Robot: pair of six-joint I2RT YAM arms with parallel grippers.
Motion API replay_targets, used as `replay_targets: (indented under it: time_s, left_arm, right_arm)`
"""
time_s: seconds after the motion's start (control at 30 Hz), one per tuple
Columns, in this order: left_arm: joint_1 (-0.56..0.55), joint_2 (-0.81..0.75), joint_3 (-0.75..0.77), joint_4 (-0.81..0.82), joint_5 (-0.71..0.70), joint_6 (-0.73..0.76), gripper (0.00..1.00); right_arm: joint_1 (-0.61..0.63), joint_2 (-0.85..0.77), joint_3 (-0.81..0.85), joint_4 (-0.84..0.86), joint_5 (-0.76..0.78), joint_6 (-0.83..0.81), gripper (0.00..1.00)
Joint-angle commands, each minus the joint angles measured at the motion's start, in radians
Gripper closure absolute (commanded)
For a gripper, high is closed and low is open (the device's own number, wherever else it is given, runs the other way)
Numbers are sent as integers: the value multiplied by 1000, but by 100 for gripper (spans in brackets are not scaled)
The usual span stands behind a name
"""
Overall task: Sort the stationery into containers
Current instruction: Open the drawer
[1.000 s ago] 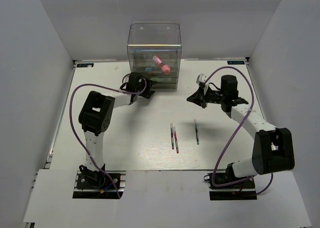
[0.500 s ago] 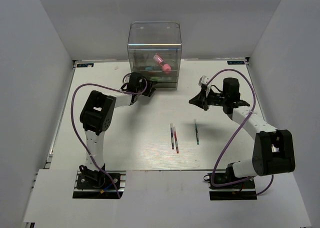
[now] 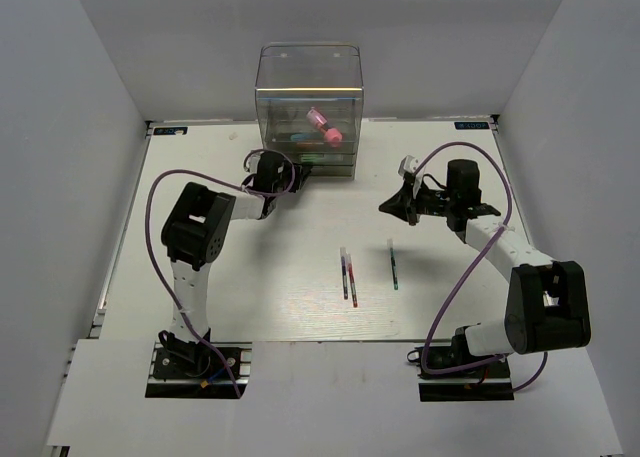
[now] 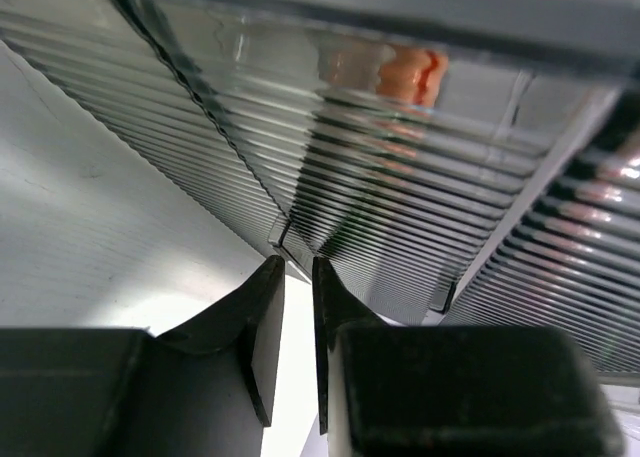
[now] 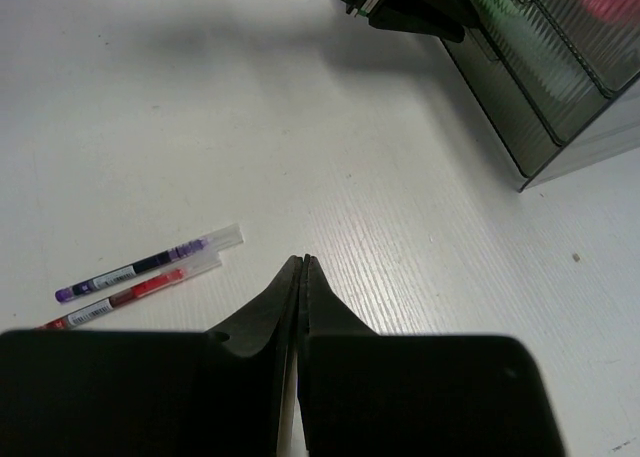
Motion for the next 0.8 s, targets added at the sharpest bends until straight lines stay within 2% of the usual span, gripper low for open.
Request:
replay_targets:
  time_s: [0.0, 0.17, 0.2, 0.37, 0.7, 0.73, 0.77]
  left_arm:
    - [-1, -11, -12, 61, -48, 7, 72]
    - [-10, 9, -12, 73, -69, 28, 80]
    - [-10, 9, -2, 73, -69, 37, 86]
    - [-10, 18, -12, 117, -69, 53, 100]
    - [-28, -22, -135, 161, -10, 62, 100]
    - [-37, -47, -146, 161, -10, 62, 100]
    - [-38, -57, -158, 161, -10, 62, 100]
  right_arm:
    - [-8, -30, -1, -6, -32, -7, 100]
    - [-8, -29, -7, -6, -34, -7, 100]
    - [-8, -30, -9, -6, -35, -9, 100]
    - [-14, -29, -14, -20, -40, -14, 100]
    - [-11, -30, -12, -30, -35, -21, 100]
    - [-14, -29, -9, -44, -28, -24, 97]
    - [-13, -23, -7, -62, -28, -27, 85]
